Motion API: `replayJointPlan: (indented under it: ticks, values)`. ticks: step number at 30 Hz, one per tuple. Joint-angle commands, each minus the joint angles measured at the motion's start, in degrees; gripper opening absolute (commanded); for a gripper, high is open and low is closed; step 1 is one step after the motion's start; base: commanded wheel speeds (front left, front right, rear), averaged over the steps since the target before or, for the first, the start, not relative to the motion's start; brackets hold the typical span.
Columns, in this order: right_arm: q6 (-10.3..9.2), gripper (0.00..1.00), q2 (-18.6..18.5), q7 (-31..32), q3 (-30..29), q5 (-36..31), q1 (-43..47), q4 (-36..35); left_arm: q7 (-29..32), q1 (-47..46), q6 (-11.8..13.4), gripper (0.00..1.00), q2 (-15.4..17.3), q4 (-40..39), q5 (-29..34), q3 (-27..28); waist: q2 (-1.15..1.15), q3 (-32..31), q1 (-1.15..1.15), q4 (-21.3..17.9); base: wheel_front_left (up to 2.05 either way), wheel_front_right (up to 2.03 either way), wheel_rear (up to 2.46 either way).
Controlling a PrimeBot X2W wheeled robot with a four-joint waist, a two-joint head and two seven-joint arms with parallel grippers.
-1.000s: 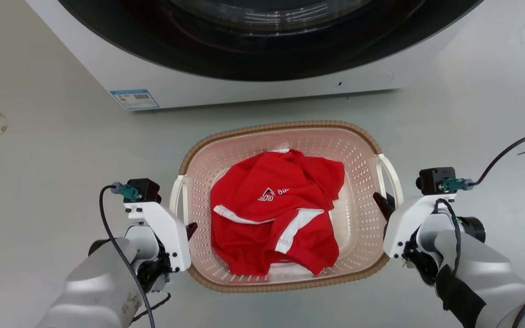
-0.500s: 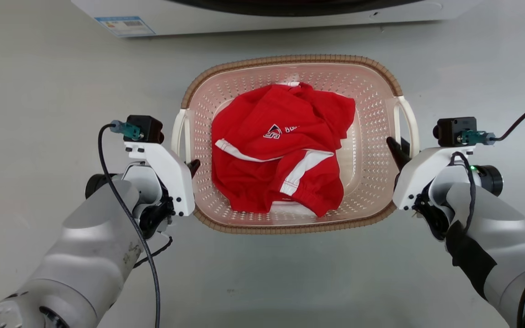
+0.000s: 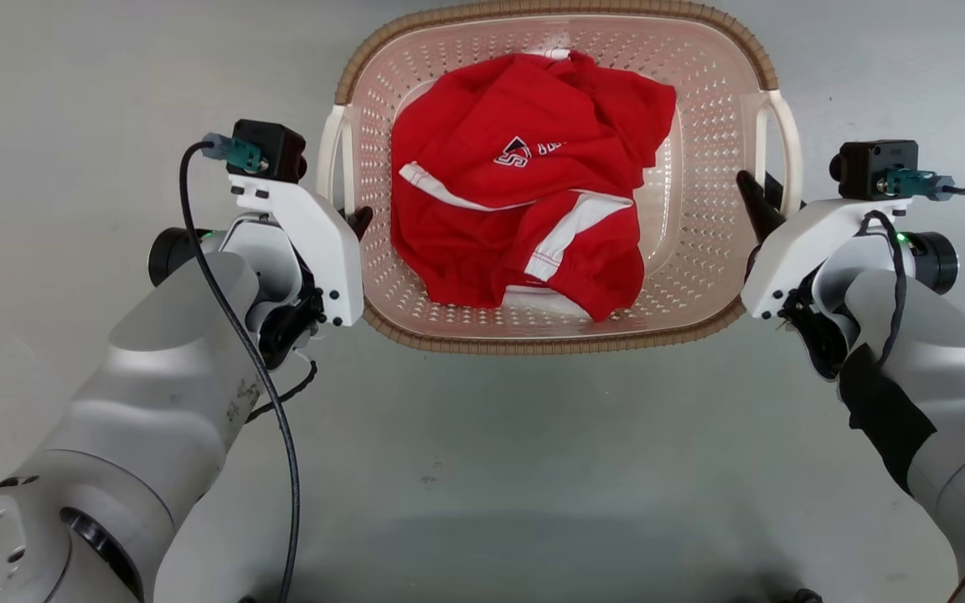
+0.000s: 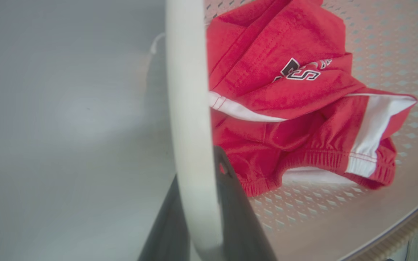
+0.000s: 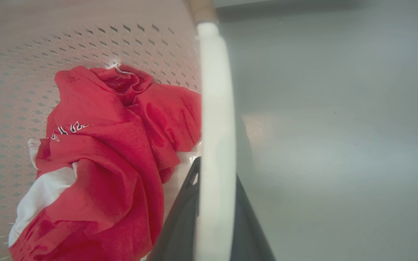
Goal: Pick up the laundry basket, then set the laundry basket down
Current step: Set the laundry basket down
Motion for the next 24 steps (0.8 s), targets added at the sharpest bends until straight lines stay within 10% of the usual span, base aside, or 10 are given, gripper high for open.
replayJointPlan:
  ticks: [1, 20, 21, 22, 23, 24]
  values:
    - [-0.82, 0.0, -5.13, -1.15, -0.54, -0.5, 1.8, 2.79, -0.46, -1.12, 0.77, 0.0, 5.26, 1.51, 0.92, 0.59, 0.0, 0.99, 0.0, 0.12, 0.0, 0.0, 0.0]
    - [-0.82, 0.0, -5.13, -1.29, -11.18, -10.18, -1.15, 2.84, -3.74, -4.92, 0.77, 0.0, 4.47, 2.04, 0.53, -0.33, 0.0, 6.09, 0.0, 0.46, 0.0, 0.0, 0.0]
    - [-0.82, 0.49, -5.13, -1.29, -11.48, -10.64, -1.03, 2.72, -4.35, -4.97, 0.77, 0.02, 4.4, 1.86, 0.48, -0.35, 0.0, 6.12, 0.0, 0.51, 0.0, 0.0, 0.0]
    - [-0.82, 1.0, -5.13, -1.29, -11.84, -11.03, -0.89, 2.39, -4.85, -4.97, 0.77, 0.5, 4.37, 1.53, 0.55, -0.43, 0.0, 6.13, 0.0, 0.55, 0.0, 0.0, 0.0]
    - [-0.82, 1.0, -5.13, -1.29, -12.19, -11.34, -0.66, 2.03, -5.57, -5.0, 0.77, 0.98, 4.39, 1.02, 0.77, -0.54, 0.0, 6.12, 0.0, 0.59, 0.0, 0.0, 0.0]
    - [-0.82, 1.0, -5.13, -1.29, -12.47, -11.73, -0.48, 1.7, -6.4, -5.01, 0.77, 1.0, 4.44, 0.38, 0.92, -0.63, 0.0, 6.12, 0.0, 0.61, 0.0, 0.0, 0.0]
